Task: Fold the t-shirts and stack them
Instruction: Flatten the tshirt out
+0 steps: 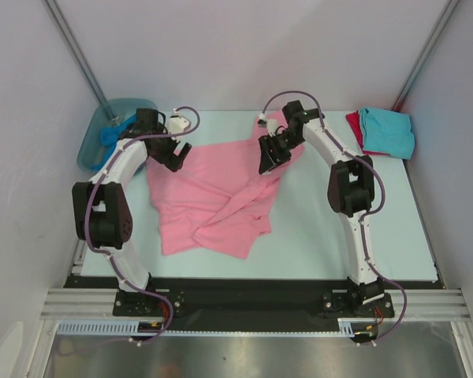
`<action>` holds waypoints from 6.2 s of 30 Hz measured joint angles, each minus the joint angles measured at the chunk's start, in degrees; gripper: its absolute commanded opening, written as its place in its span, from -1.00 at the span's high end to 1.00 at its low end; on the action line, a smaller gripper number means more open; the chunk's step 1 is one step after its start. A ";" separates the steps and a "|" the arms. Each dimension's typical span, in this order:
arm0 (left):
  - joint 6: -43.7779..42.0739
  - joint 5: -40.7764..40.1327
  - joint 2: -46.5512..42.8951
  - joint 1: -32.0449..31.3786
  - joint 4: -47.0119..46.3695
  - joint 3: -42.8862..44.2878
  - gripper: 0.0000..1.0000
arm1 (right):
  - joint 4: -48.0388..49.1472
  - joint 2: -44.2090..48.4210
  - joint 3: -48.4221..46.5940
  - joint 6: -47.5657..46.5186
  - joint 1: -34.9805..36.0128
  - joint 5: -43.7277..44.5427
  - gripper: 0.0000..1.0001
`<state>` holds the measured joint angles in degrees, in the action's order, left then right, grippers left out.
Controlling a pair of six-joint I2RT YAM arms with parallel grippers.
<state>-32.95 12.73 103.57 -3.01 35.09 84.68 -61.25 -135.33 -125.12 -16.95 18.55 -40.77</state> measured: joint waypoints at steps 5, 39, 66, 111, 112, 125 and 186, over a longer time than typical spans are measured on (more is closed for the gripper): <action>0.00 0.00 -0.07 -0.11 0.42 0.00 -0.99 | -1.51 -0.81 0.11 -0.04 -0.57 -5.42 -0.11; 0.02 0.98 0.17 -0.11 1.03 1.40 -0.99 | 2.80 -5.95 7.15 1.90 0.70 -7.96 -0.09; 0.00 0.98 0.42 -0.96 1.01 3.13 -0.99 | 3.13 -6.62 5.09 1.88 -1.68 -6.54 -0.09; -0.07 1.05 2.32 -1.01 1.01 5.44 -1.00 | -8.79 7.56 14.10 -9.90 -13.66 6.58 1.00; -0.07 1.05 2.32 -1.01 1.01 5.44 -0.99 | -9.66 7.63 15.17 -10.82 -14.80 7.43 1.00; -0.59 1.18 3.21 -1.01 0.96 6.58 -0.99 | -14.45 7.61 25.70 -21.94 -23.87 20.70 1.00; -23.71 -18.36 21.18 -13.79 13.25 12.41 -0.99 | -6.47 -7.93 -7.37 -10.88 -21.27 23.65 -0.15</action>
<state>-56.66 -5.63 124.75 -16.80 48.34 97.10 -67.72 -143.26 -132.49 -27.83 -2.72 -17.12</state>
